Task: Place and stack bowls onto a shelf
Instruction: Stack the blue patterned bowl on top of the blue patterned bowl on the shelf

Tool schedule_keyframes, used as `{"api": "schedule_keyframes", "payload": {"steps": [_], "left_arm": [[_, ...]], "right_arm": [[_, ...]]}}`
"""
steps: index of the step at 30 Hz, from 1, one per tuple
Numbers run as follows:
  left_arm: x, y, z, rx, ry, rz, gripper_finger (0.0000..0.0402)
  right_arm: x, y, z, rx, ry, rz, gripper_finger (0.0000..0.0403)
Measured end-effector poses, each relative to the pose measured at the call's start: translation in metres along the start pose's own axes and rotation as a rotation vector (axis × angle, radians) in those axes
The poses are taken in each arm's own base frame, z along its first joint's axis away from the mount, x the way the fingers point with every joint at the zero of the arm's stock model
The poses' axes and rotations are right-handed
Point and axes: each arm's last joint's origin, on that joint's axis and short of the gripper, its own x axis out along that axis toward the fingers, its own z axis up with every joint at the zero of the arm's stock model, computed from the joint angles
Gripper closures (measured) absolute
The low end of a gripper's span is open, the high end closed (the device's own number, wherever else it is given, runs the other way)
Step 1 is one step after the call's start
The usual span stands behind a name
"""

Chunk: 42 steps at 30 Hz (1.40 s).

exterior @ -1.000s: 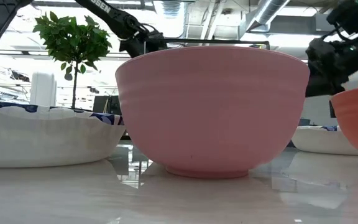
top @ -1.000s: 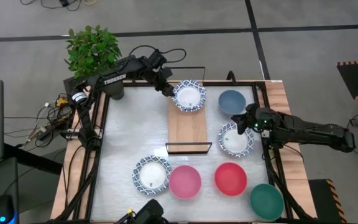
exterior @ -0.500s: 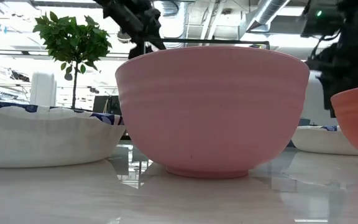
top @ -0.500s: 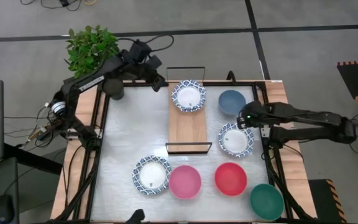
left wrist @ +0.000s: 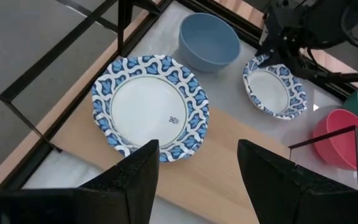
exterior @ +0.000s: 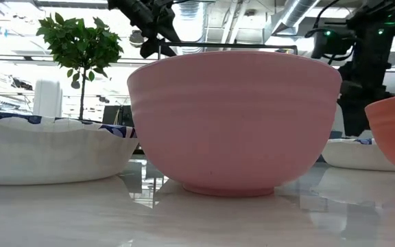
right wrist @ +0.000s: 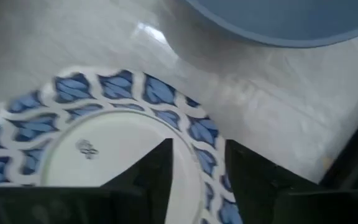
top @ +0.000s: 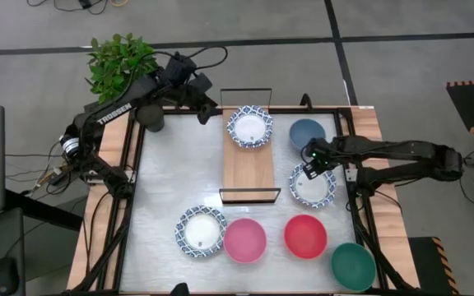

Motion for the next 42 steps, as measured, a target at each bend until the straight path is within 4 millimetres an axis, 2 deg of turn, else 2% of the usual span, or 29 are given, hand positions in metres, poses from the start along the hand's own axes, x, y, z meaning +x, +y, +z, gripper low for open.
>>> {"api": "schedule_keyframes", "payload": {"steps": [6, 11, 16, 23, 25, 28, 32, 37, 42], "left_arm": [[0.000, 0.000, -0.002, -0.003, 0.021, 0.001, 0.0200], [0.002, 0.001, -0.005, -0.013, 0.041, 0.003, 0.0200], [0.002, 0.000, -0.008, -0.019, 0.070, 0.003, 0.0200], [0.003, -0.001, -0.009, -0.023, 0.077, 0.000, 0.0200], [0.003, -0.001, -0.009, -0.027, 0.077, 0.000, 0.0200], [0.003, -0.001, -0.009, -0.028, 0.077, 0.000, 0.0200], [0.003, -0.004, -0.009, 0.020, 0.080, -0.042, 0.0200], [0.007, -0.019, -0.011, 0.155, 0.086, -0.152, 0.0200], [0.014, -0.037, -0.014, 0.212, 0.099, -0.123, 0.0200]], "right_arm": [[0.009, -0.002, 0.002, -0.024, 0.066, -0.059, 0.0182], [0.020, 0.000, 0.005, -0.063, 0.134, -0.087, 0.0188], [0.033, 0.002, 0.007, -0.062, 0.218, -0.098, 0.0244], [0.038, 0.002, 0.008, -0.055, 0.237, -0.112, 0.0374], [0.035, 0.002, 0.008, -0.053, 0.232, -0.103, 0.0381], [0.029, 0.001, 0.008, -0.044, 0.219, -0.078, 0.0378], [0.011, 0.003, 0.014, -0.034, 0.182, -0.025, 0.0379], [-0.021, 0.004, 0.026, -0.021, 0.101, 0.037, 0.0380], [-0.056, 0.001, 0.034, -0.011, 0.007, 0.044, 0.0380]]}}
